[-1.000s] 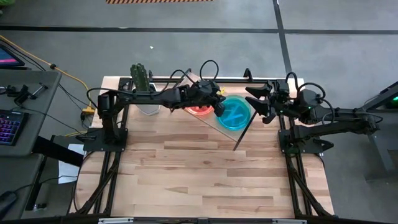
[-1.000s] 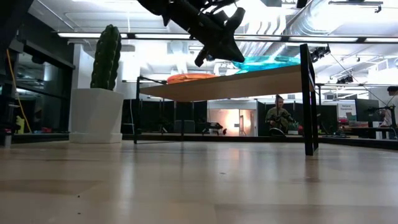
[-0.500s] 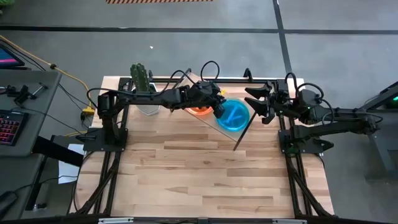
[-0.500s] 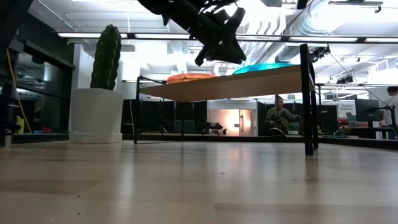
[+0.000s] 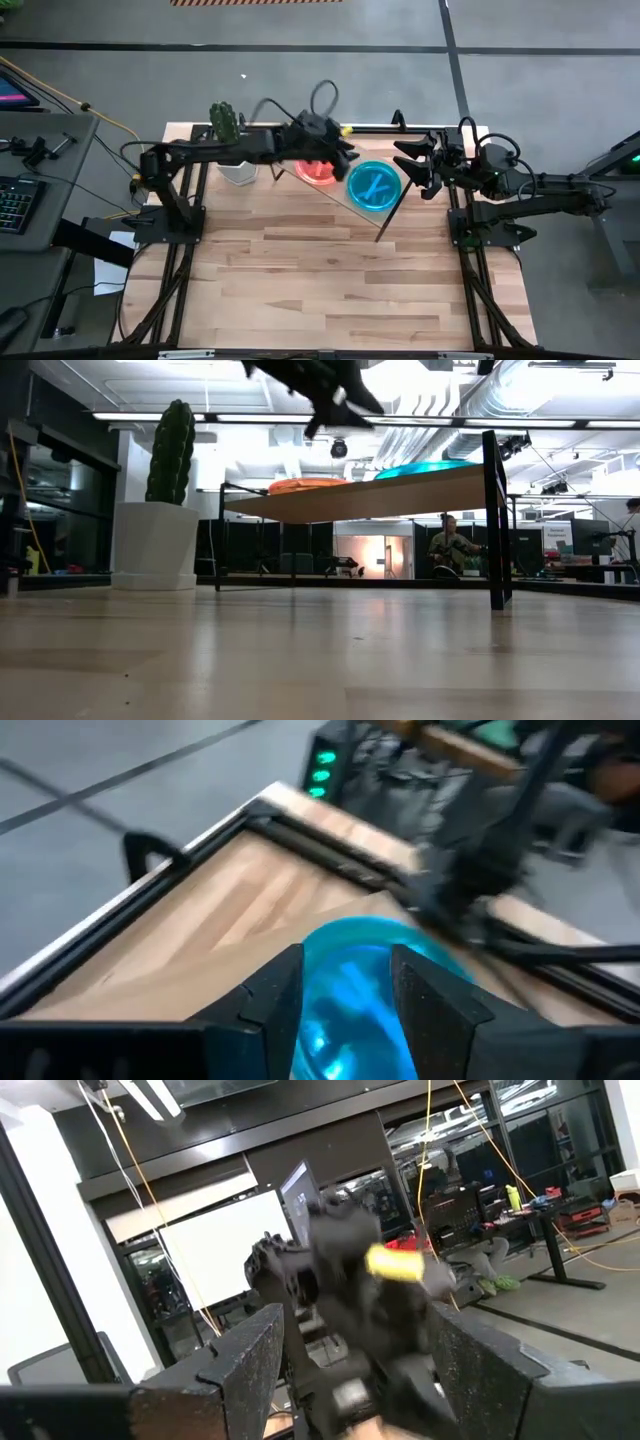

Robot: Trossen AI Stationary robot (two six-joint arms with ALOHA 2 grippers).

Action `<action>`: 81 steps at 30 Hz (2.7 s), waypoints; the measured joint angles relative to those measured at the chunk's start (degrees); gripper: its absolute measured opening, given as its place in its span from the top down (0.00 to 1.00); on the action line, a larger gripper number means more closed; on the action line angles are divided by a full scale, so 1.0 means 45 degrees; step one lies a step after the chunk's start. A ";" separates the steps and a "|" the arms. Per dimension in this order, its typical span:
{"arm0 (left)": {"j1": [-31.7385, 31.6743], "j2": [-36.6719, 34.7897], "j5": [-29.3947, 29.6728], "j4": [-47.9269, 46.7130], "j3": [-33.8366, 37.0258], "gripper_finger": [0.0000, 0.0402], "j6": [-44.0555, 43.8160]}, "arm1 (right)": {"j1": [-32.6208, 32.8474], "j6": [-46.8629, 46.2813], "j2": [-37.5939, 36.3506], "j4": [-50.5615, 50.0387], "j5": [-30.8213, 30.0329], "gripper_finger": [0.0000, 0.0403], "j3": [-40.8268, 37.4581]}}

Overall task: Place and stack plates onto a shelf
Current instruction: Return to Home Position

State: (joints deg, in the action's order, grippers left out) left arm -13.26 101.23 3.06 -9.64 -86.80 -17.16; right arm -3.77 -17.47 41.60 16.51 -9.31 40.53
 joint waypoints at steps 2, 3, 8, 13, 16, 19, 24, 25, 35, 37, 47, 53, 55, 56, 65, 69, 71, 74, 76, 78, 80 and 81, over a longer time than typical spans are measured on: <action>-0.0209 -0.0651 -0.0994 -0.0178 0.0000 0.65 0.0306 | 0.0000 0.0000 0.0000 0.0000 -0.0003 0.42 0.0000; -0.0245 -0.0983 -0.1329 -0.0148 0.0000 0.65 0.0433 | 0.0003 0.0000 0.0000 -0.0001 -0.0003 0.42 0.0000; 0.0097 -0.3019 -0.1901 0.0471 0.0637 0.65 0.1464 | 0.0002 0.0000 0.0000 -0.0117 -0.0003 0.42 0.0000; 0.0730 -0.5534 -0.1900 0.3691 0.3630 0.65 0.1517 | 0.0005 -0.0060 0.0000 -0.0212 -0.0003 0.42 0.0000; 0.1103 -0.7164 -0.1897 0.5550 0.5833 0.67 0.1188 | 0.0001 -0.0068 0.0000 -0.0228 0.0002 0.42 0.0000; 0.1508 -0.8722 -0.1680 0.6549 0.7837 0.71 0.0958 | 0.0005 -0.0097 0.0000 -0.0253 0.0002 0.42 0.0000; 0.2035 -1.1251 -0.0497 0.7009 1.0605 0.88 0.0951 | 0.0001 -0.0342 0.0000 -0.0291 0.0006 0.42 0.0000; 0.2083 -1.1687 -0.0260 0.7198 1.1145 0.92 0.0945 | 0.0003 -0.0449 0.0000 -0.0292 0.0005 0.42 0.0000; 0.2081 -1.5146 0.0579 0.9882 1.5967 1.00 0.0024 | 0.0000 -0.0490 0.0000 -0.0296 -0.0023 0.42 0.0000; 0.2081 -1.5661 0.0581 1.0019 1.6611 1.00 -0.0198 | 0.0000 -0.0693 0.0000 -0.0296 -0.0064 0.42 0.0000; 0.2076 -1.7895 0.0571 1.0423 1.8824 1.00 -0.0725 | 0.0005 -0.2736 0.0000 -0.0387 0.0452 0.42 0.0000; 0.2066 -1.8775 0.0545 0.9408 1.9147 1.00 -0.0609 | 0.0005 -0.3053 -0.0005 -0.0918 0.0475 0.42 0.0000; 0.2066 -1.8914 0.0468 0.9418 1.9147 1.00 -0.0501 | 0.0005 -0.3396 -0.0005 -0.1186 0.0597 0.42 0.0000; 0.2066 -1.8937 0.0472 0.9428 1.9137 1.00 -0.0504 | 0.0001 -0.3593 -0.0013 -0.1382 0.0867 0.43 0.0000; 0.2066 -1.8919 0.0542 0.8763 1.9137 1.00 -0.0492 | 0.0015 -0.3645 -0.1190 -0.5565 0.3411 0.82 -0.0285; 0.2066 -1.8919 0.0543 0.8628 1.9137 1.00 -0.0492 | 0.0015 -0.3426 -0.2903 -0.5497 0.4099 0.97 -0.1612; 0.2066 -1.8919 0.0547 0.8623 1.9137 1.00 -0.0492 | 0.0015 -0.3772 -0.4055 -0.4971 0.4128 0.94 -0.2656; 0.2066 -1.8919 0.0548 0.8609 1.9137 1.00 -0.0492 | 0.0015 -0.4130 -0.5791 -0.3770 0.4166 0.97 -0.4402; 0.2062 -1.8919 0.0551 0.8521 1.9137 1.00 -0.0492 | 0.0015 -0.4129 -0.6876 -0.3020 0.4184 0.99 -0.5483; 0.2061 -1.8919 0.0553 0.8406 1.9137 1.00 -0.0490 | 0.0015 -0.4138 -0.7727 -0.2322 0.4169 0.99 -0.6372; 0.2061 -1.8919 0.0556 0.8356 1.9137 1.00 -0.0487 | 0.0015 -0.4104 -0.8472 -0.1923 0.4140 0.99 -0.7074; 0.2061 -1.8919 0.0556 0.8332 1.9137 1.00 -0.0487 | 0.0015 -0.4025 -0.8783 -0.1815 0.4157 0.99 -0.7351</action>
State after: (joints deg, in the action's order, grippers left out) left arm -3.99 16.10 5.56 27.86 -0.69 -19.35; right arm -3.70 -35.59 2.08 8.35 9.40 7.46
